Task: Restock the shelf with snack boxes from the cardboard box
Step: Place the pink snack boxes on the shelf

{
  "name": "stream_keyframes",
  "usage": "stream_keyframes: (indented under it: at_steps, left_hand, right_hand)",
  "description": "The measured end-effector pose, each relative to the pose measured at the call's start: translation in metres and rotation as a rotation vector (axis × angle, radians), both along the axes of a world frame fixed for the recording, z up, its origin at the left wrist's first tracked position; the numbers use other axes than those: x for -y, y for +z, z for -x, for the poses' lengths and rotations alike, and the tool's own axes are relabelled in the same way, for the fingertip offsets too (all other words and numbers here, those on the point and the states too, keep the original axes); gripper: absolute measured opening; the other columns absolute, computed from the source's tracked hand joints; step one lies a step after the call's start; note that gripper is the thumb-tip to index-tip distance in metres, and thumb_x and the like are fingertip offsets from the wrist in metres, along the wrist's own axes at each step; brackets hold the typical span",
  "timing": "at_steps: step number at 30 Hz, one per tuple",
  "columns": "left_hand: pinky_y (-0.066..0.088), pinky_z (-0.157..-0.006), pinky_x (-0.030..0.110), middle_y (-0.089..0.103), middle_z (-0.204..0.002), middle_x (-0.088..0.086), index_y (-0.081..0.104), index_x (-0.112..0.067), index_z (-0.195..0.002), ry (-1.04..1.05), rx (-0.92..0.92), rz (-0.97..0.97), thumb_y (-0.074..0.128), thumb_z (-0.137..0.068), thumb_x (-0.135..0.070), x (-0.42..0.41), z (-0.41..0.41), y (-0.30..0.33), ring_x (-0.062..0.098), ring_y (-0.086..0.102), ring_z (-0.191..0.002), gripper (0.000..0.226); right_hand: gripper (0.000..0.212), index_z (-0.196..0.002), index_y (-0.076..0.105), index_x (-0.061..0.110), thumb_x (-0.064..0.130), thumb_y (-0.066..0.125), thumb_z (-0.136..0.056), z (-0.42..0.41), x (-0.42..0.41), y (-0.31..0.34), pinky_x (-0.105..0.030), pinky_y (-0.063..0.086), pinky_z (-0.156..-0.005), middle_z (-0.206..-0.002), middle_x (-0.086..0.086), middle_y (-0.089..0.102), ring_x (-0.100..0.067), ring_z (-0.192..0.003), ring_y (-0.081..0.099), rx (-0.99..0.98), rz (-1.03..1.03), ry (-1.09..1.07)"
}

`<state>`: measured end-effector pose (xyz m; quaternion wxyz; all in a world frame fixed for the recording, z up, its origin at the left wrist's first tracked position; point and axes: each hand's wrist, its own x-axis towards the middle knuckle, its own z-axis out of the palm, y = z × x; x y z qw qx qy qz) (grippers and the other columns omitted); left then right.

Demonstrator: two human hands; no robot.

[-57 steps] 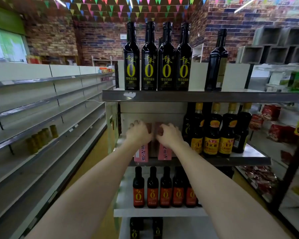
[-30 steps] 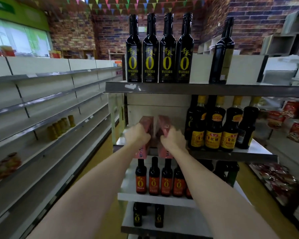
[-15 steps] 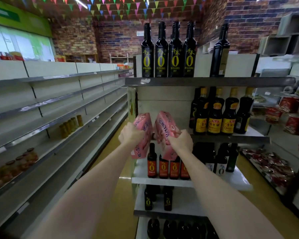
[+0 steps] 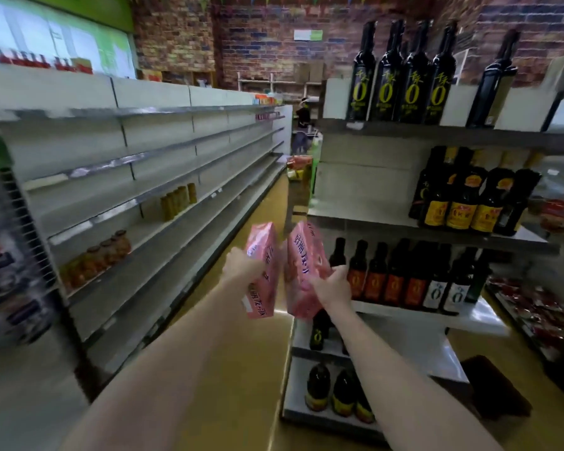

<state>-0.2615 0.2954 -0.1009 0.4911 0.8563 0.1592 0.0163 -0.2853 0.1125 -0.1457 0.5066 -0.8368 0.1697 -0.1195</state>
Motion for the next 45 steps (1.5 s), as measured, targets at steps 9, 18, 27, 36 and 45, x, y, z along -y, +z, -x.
stream_keyframes:
  at_steps: [9, 18, 27, 36, 45]
  left_hand:
    - [0.060, -0.076, 0.048, 0.057, -0.100, 0.012, 0.035, -0.008, -0.116, 0.071, -0.032, 0.228, 0.086, -0.058, -0.018, -0.085, 0.034, -0.023, 0.029, 0.065, -0.088, 0.078]
    - [0.048, -0.061, 0.028, 0.056, -0.071, 0.002, 0.054, -0.012, -0.088, 0.237, -0.044, 0.037, 0.078, -0.066, -0.032, -0.123, 0.037, -0.038, 0.020, 0.056, -0.066, 0.038]
    - [0.039, -0.045, 0.023, 0.057, -0.071, 0.001, 0.052, -0.012, -0.093, 0.261, -0.072, 0.106, 0.075, -0.078, -0.027, -0.114, -0.019, -0.066, 0.011, 0.055, -0.059, 0.032]
    - [0.059, -0.063, 0.032, 0.062, -0.071, -0.002, 0.050, -0.023, -0.077, 0.224, -0.088, -0.020, 0.079, -0.075, -0.033, -0.102, -0.137, -0.076, 0.014, 0.065, -0.063, 0.030]
    - [0.062, -0.062, 0.034, 0.067, -0.085, 0.009, 0.053, -0.009, -0.105, 0.186, -0.192, 0.043, 0.080, -0.075, -0.027, -0.116, -0.252, -0.084, 0.022, 0.071, -0.070, 0.044]
  right_hand:
    - [0.061, -0.105, 0.038, 0.018, 0.054, 0.074, -0.072, 0.002, -0.101, -0.009, -0.045, 0.055, -0.081, -0.098, -0.005, 0.063, -0.025, -0.088, 0.064, 0.041, -0.030, 0.097]
    - [0.058, -0.108, 0.042, 0.009, 0.024, 0.082, -0.069, -0.012, -0.116, -0.027, -0.036, 0.050, -0.076, -0.085, 0.001, 0.053, -0.017, -0.078, 0.055, -0.099, -0.160, 0.140]
    - [0.034, -0.100, 0.064, 0.019, 0.025, 0.076, -0.069, -0.067, -0.122, -0.057, -0.031, 0.050, -0.062, -0.085, 0.000, 0.068, -0.016, -0.071, 0.062, -0.183, -0.189, 0.214]
    - [0.046, -0.101, 0.061, 0.021, 0.046, 0.080, -0.067, -0.185, -0.121, -0.079, -0.034, 0.052, -0.076, -0.095, -0.002, 0.067, -0.025, -0.090, 0.065, -0.212, -0.105, 0.240]
    - [0.041, -0.101, 0.068, 0.011, 0.033, 0.077, -0.068, -0.293, -0.115, -0.085, -0.022, 0.038, -0.051, -0.082, -0.004, 0.066, -0.019, -0.068, 0.058, -0.294, -0.074, 0.282]
